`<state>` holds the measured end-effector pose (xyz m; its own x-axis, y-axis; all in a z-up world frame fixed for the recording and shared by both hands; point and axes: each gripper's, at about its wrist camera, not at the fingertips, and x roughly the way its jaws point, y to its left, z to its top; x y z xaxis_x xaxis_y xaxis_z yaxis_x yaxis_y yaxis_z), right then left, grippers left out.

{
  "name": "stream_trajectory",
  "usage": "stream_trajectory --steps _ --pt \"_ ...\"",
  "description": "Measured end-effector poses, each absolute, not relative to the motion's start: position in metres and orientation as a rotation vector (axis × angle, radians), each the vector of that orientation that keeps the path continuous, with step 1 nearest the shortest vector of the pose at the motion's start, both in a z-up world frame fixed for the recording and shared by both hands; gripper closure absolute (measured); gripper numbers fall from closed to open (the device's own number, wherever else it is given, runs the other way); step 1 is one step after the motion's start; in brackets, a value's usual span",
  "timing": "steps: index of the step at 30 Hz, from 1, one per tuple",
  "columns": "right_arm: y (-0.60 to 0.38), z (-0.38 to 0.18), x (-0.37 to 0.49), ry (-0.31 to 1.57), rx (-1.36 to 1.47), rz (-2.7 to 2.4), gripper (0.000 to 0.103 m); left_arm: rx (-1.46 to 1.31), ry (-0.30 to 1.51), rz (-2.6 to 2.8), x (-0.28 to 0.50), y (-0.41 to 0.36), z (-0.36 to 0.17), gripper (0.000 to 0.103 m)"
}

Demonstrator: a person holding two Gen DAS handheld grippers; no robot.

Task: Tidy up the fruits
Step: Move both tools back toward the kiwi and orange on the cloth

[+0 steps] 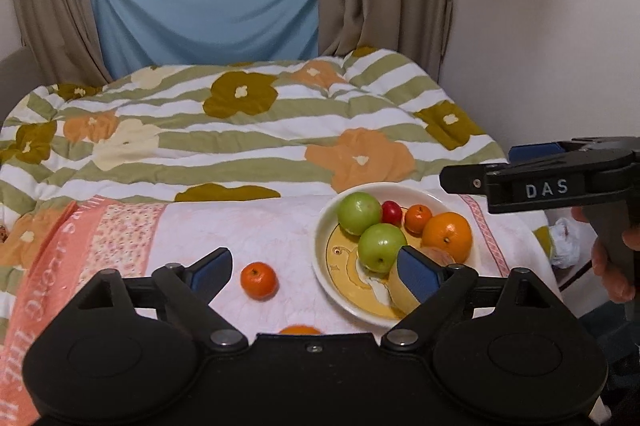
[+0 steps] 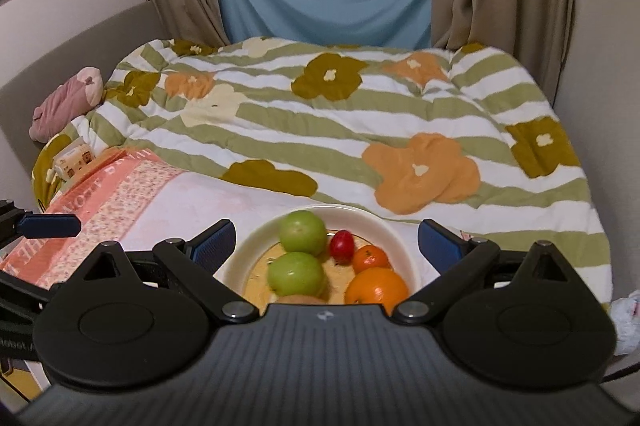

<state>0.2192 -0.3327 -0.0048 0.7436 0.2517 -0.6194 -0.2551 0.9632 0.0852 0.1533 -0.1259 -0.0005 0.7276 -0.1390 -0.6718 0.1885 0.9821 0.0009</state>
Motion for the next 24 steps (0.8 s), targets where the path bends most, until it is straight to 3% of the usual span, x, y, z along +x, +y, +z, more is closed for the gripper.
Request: stream_trajectory --steps 13,24 --pt "-0.281 0.041 0.142 0.636 0.025 0.218 0.000 0.058 0.690 -0.178 0.085 -0.065 0.022 0.004" --pt "-0.232 0.016 0.117 0.696 0.093 0.146 0.000 0.100 0.720 -0.196 0.081 -0.007 -0.002 0.004"
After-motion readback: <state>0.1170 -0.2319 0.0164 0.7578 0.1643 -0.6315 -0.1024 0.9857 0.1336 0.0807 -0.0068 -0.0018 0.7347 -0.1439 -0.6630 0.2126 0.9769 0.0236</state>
